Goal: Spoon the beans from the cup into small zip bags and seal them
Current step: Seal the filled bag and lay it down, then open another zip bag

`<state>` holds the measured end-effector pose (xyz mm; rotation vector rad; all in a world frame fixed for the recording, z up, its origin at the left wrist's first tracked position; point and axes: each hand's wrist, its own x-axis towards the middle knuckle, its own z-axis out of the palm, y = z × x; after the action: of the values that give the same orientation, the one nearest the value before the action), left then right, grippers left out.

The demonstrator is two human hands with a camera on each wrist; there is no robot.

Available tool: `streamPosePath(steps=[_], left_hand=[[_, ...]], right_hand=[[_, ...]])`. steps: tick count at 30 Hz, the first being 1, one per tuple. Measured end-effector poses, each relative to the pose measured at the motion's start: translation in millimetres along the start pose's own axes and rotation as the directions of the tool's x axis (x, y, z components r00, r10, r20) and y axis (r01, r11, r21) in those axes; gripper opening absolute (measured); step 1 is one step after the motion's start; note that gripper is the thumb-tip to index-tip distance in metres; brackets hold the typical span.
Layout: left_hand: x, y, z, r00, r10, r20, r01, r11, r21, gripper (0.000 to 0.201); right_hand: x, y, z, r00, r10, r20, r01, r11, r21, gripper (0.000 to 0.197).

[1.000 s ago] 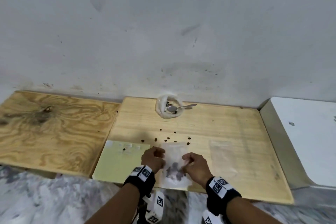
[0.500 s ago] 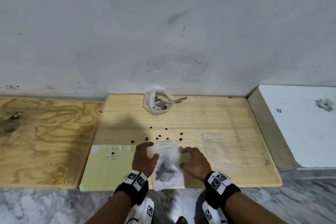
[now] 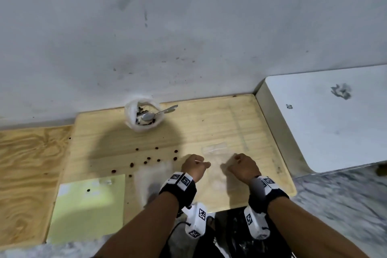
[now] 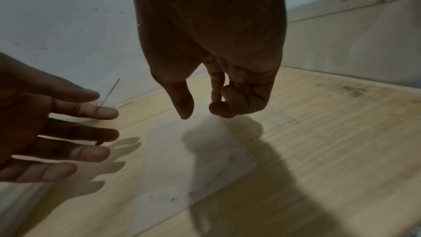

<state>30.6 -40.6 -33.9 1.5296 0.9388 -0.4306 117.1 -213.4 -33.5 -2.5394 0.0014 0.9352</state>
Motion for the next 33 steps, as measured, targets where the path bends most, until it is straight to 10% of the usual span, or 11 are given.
streamPosePath(steps=[15,22,28,33], left_hand=[[25,8,50,0.98,-0.098,-0.174,0.088,0.994,-0.068,0.017],[23,8,51,0.972,0.107,-0.209,-0.088,0.991,0.097,0.019],[7,33,13,0.952,0.289,-0.102,-0.272,0.95,0.15,0.03],[-10,63,-48,0.896,0.442,-0.045,-0.419,0.875,0.244,0.036]], right_hand=[[25,9,3,0.992,-0.075,0.102,0.046,0.964,0.262,0.033],[30,15,1,0.984,-0.127,0.129,0.089,0.96,0.264,0.029],[32,-12,-39,0.936,-0.318,-0.148,0.351,0.856,0.38,0.036],[22,-70,-80,0.867,-0.469,0.167,0.407,0.861,0.305,0.033]])
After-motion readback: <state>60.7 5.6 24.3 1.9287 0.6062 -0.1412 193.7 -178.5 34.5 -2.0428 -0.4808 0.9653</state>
